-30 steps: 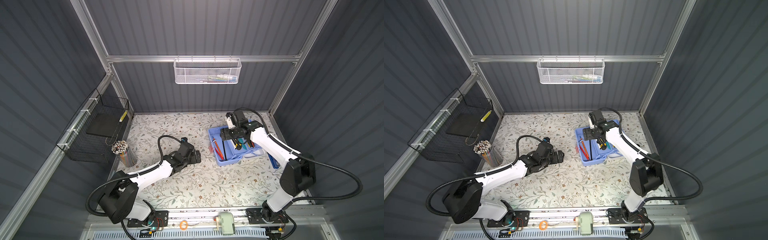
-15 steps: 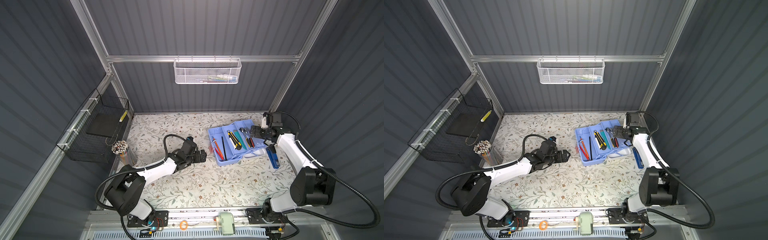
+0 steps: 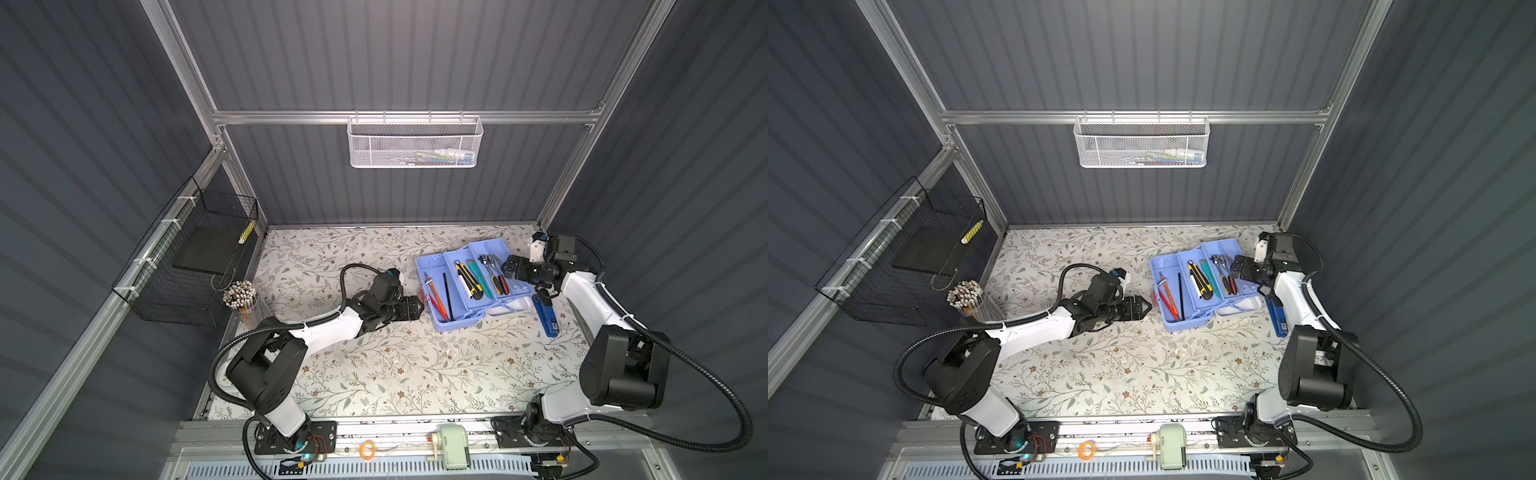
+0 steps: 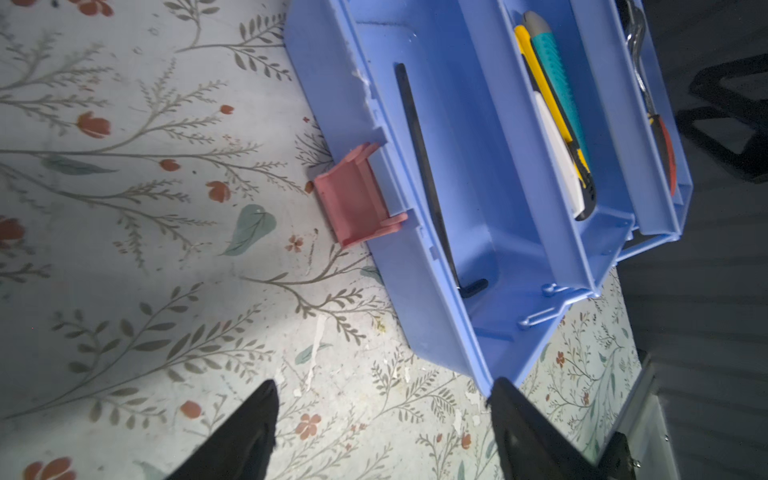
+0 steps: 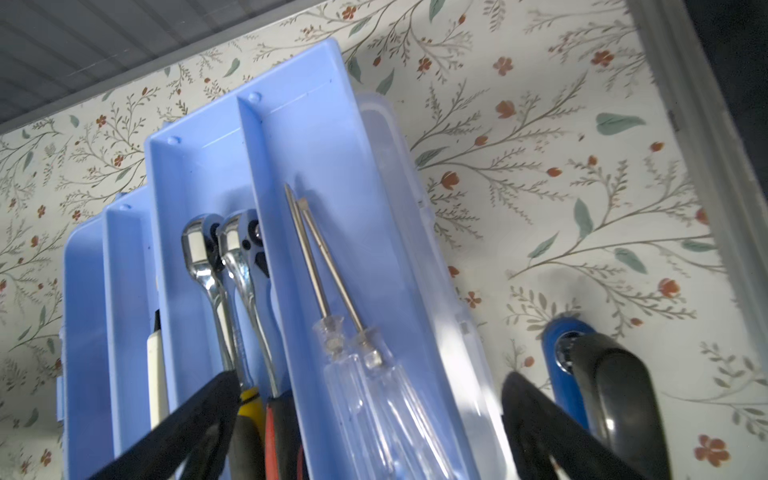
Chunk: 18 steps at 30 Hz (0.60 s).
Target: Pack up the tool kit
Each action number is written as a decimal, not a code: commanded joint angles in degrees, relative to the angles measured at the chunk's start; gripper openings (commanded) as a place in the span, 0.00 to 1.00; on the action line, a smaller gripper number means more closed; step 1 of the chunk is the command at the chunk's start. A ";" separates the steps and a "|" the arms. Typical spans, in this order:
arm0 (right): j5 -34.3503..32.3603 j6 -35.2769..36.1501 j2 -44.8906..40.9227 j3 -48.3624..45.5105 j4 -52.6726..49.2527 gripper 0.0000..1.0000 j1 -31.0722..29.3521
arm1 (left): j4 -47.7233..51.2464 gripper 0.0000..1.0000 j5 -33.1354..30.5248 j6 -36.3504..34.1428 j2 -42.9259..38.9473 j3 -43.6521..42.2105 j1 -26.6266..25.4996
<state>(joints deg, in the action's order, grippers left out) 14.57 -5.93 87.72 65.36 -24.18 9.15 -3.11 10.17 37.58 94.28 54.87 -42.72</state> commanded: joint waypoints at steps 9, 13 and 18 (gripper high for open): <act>15.66 -1.30 -0.09 -3.95 6.45 0.95 1.58 | -2.66 0.75 7.40 -0.93 4.19 4.14 -0.61; 19.49 -2.35 0.34 -4.62 6.83 0.91 1.48 | -3.39 0.75 8.02 -0.56 5.27 4.84 -0.70; 20.66 -2.56 -0.49 -5.77 7.84 0.90 0.03 | -3.39 0.75 7.78 -0.87 6.15 5.58 -0.69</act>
<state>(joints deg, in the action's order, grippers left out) 29.21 -7.55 88.36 60.71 -16.51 11.05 -5.91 16.82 37.54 99.72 58.35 -43.09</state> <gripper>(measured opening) 0.906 0.752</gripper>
